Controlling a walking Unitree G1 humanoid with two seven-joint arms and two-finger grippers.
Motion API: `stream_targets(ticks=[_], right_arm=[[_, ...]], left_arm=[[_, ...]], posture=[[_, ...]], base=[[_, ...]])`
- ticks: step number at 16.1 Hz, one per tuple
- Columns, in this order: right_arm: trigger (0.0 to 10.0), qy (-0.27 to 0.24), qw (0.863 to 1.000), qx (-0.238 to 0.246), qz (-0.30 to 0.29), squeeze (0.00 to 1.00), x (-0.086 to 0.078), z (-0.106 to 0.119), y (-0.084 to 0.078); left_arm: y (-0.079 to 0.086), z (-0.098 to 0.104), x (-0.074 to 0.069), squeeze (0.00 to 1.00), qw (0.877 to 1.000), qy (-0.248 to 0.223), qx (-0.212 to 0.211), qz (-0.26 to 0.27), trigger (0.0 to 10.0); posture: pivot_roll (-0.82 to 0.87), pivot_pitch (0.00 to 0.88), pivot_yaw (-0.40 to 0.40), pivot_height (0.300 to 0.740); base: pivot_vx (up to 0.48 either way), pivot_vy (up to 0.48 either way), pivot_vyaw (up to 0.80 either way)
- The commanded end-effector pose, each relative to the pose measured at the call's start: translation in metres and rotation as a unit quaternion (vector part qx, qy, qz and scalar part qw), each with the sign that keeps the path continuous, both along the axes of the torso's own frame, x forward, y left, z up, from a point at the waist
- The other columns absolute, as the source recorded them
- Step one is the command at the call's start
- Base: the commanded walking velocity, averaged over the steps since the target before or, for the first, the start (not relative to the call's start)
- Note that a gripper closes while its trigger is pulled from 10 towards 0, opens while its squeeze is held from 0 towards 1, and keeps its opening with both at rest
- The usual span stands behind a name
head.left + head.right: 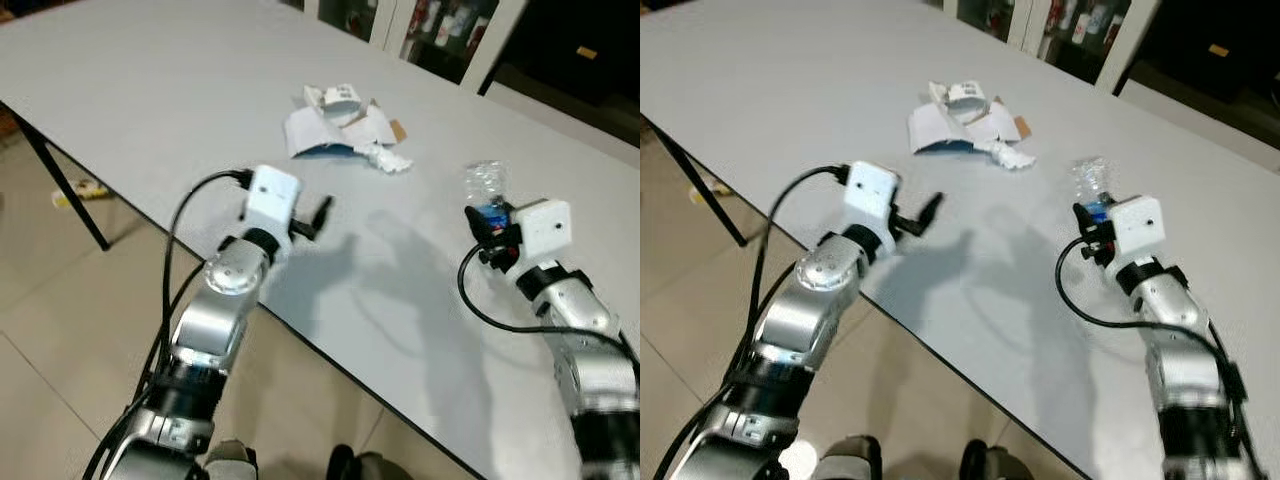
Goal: Picking trash to rubbish bin
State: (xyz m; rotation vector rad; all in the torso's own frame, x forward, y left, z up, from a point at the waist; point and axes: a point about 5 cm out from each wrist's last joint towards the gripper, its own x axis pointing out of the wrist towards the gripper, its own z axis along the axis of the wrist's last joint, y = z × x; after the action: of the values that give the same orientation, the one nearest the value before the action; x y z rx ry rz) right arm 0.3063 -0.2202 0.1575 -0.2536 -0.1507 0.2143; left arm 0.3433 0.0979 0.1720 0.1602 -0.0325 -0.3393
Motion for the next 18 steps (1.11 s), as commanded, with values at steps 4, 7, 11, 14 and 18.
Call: stream_targets(ticks=[4, 7, 11, 14, 18], right_arm=[[10.0, -0.005, 0.997, 0.055, -0.062, 0.0, -0.026, 0.0, -0.001], [10.0, -0.016, 0.991, 0.098, -0.092, 0.0, -0.041, 0.003, 0.009], [10.0, -0.013, 0.983, 0.123, -0.134, 0.0, -0.051, 0.004, 0.014], [10.0, -0.004, 0.981, 0.127, -0.145, 0.0, -0.055, 0.002, 0.012], [10.0, 0.004, 0.981, 0.125, -0.151, 0.0, -0.056, 0.002, 0.011]], left_arm=[[-0.007, 0.0, 0.012, 0.0, 1.0, -0.014, 0.001, -0.005, 10.0], [-0.01, 0.0, 0.022, 0.0, 1.0, -0.019, 0.006, -0.008, 10.0], [-0.022, -0.002, 0.025, 0.0, 0.999, -0.018, 0.0, -0.035, 10.0], [-0.026, -0.005, 0.025, 0.0, 0.999, -0.013, -0.007, -0.037, 10.0], [-0.022, -0.009, 0.029, 0.0, 0.999, 0.0, -0.008, -0.031, 10.0]], posture=[[0.18, 0.06, -0.066, 0.74], [0.15, 0.059, -0.042, 0.74], [0.12, 0.05, -0.016, 0.74], [0.12, 0.049, -0.016, 0.74], [0.12, 0.048, -0.021, 0.74]], base=[[0.0, 0.0, 0.0], [0.0, 0.0, 0.0], [0.0, 0.0, -0.19], [0.0, 0.0, -0.75], [0.0, 0.0, -0.75]])
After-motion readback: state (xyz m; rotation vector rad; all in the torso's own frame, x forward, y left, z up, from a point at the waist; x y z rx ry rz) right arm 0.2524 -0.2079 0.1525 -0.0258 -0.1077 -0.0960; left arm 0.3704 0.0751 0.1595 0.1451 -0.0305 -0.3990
